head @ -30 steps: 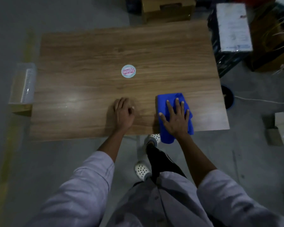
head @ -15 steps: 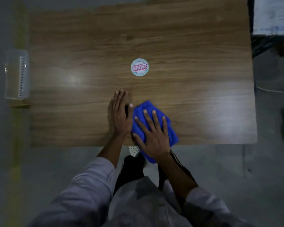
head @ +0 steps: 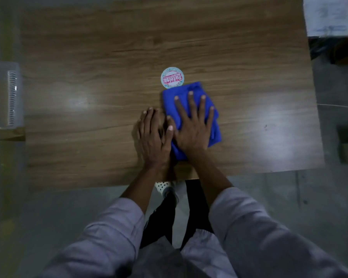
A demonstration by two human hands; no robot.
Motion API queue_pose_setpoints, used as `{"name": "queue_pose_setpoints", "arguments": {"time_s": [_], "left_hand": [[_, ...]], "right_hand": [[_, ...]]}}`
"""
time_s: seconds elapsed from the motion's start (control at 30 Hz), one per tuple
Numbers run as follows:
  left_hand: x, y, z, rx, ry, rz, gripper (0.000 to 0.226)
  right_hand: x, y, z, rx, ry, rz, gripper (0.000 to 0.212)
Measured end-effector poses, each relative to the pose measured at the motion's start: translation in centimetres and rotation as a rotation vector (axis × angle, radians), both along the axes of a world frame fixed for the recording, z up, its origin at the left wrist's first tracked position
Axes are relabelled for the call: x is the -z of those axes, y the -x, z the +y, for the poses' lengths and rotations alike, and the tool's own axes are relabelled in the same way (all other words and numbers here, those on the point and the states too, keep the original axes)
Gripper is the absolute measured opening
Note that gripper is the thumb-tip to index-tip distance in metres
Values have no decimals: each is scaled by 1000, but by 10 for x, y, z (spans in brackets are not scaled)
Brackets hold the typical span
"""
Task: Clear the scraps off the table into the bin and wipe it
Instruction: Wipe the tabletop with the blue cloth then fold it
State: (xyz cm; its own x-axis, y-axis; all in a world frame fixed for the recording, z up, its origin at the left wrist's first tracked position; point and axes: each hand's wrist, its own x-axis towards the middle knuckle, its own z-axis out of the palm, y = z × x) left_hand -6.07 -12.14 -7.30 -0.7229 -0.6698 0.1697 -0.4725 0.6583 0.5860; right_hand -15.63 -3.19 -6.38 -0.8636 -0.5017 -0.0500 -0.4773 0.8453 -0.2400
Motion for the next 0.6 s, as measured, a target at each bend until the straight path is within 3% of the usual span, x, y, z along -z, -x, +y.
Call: {"name": "queue_pose_setpoints", "arguments": {"time_s": [0.1, 0.27, 0.43, 0.6], "left_hand": [[-11, 15, -13, -51, -33, -88, 60], [-11, 74, -57, 85, 45, -94, 52], [8, 107, -83, 198, 238, -176, 56], [13, 110, -82, 142, 174, -193, 66]], "right_hand": [[-4, -44, 28, -155, -1, -10, 65], [-5, -21, 82, -60, -31, 14, 66], [3, 78, 33, 167, -37, -21, 67], [12, 111, -56, 151, -6, 31, 68]]}}
